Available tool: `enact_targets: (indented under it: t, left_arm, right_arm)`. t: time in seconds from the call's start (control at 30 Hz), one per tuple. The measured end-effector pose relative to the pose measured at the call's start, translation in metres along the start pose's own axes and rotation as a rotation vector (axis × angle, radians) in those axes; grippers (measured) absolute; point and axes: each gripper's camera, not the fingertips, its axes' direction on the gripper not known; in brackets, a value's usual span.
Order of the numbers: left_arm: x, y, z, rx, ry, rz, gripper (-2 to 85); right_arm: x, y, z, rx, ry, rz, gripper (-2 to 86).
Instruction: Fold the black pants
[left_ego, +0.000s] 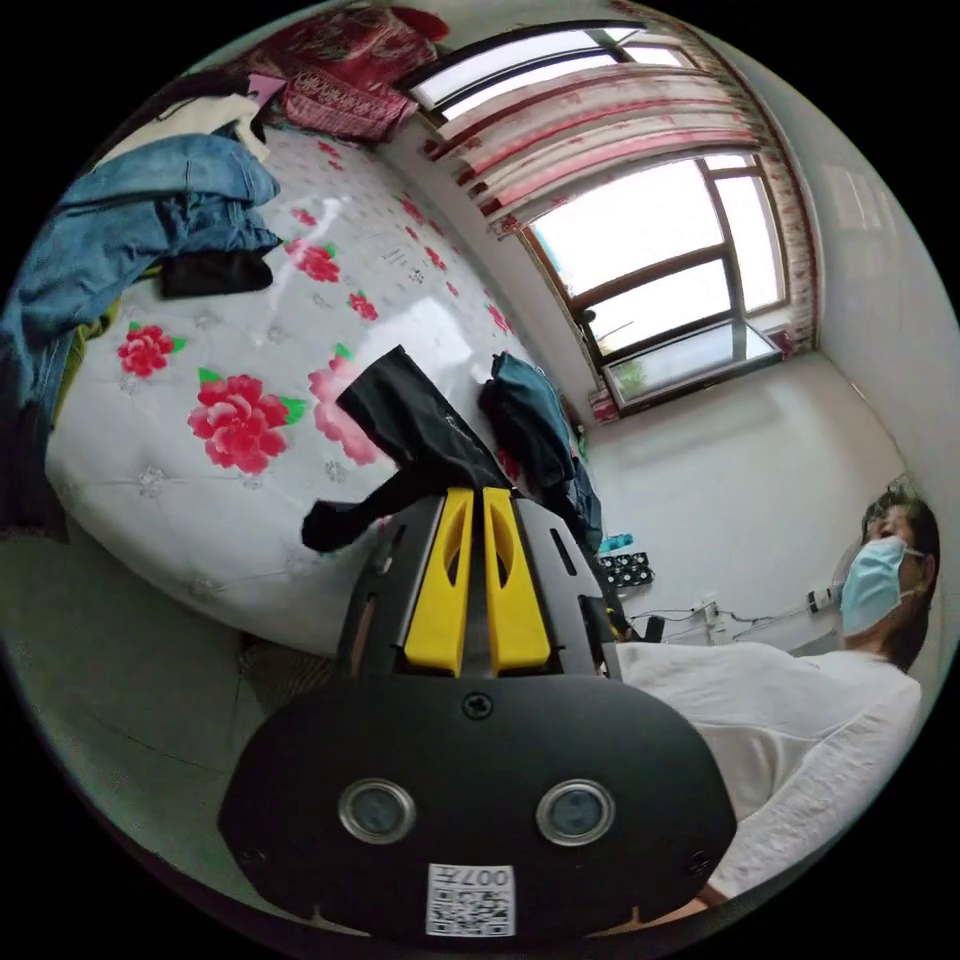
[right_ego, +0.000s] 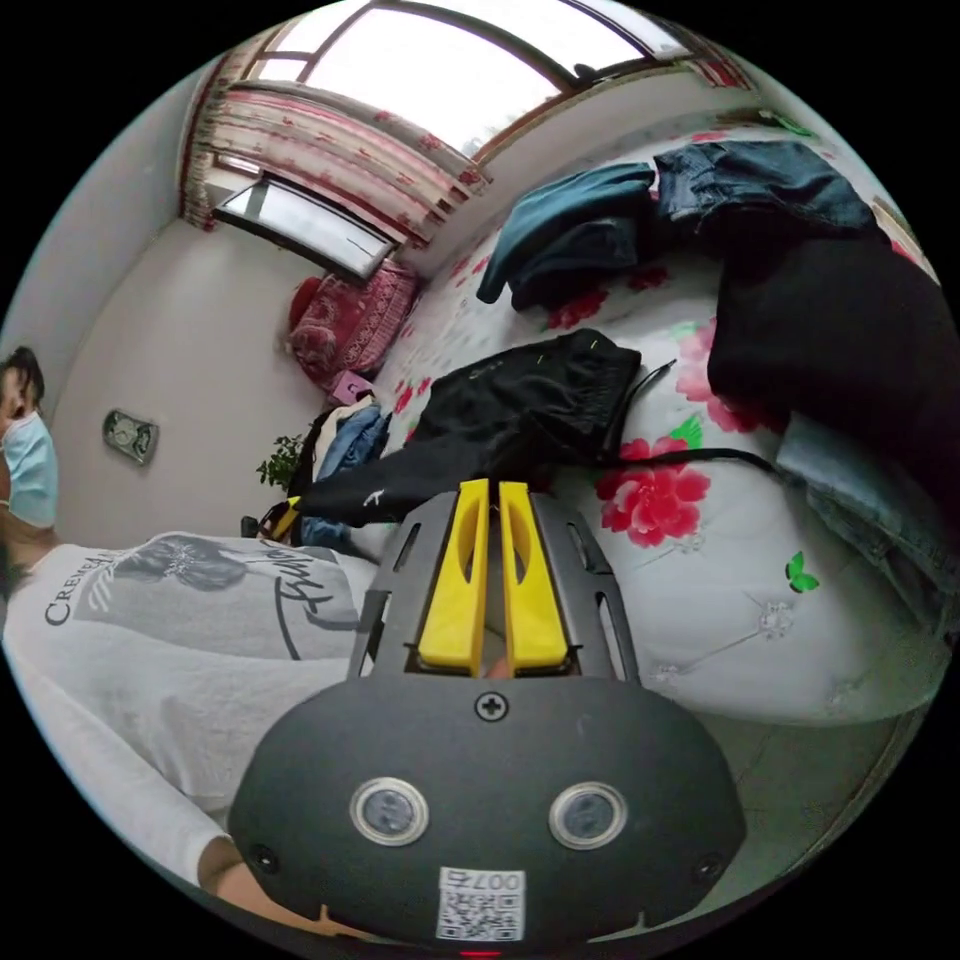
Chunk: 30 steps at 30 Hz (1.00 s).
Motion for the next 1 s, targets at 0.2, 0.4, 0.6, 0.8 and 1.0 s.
enact_targets:
  t: [0.2,0.4,0.6,0.8,1.0]
  left_arm:
    - [0.003,-0.069,0.042,-0.07,-0.051,0.016,-0.7]
    - [0.014,-0.205,0.155,-0.125,-0.105,0.045,2.4]
    - [0.011,-0.282,0.294,-0.206,-0.332,0.077,8.2]
    - [-0.02,-0.239,0.356,-0.34,-0.474,0.172,8.7]
    - [-0.051,-0.175,0.383,-0.445,-0.681,0.203,4.2]
  right_arm:
    - [0.004,-0.023,-0.01,0.093,-0.084,0.033,0.0]
    - [-0.001,-0.119,0.011,0.118,-0.017,0.051,1.7]
    - [0.022,-0.209,0.075,0.102,0.234,0.134,5.9]
    - [0.047,-0.187,0.102,0.013,0.307,0.209,8.9]
    - [0.062,-0.153,0.134,-0.185,0.359,0.235,8.0]
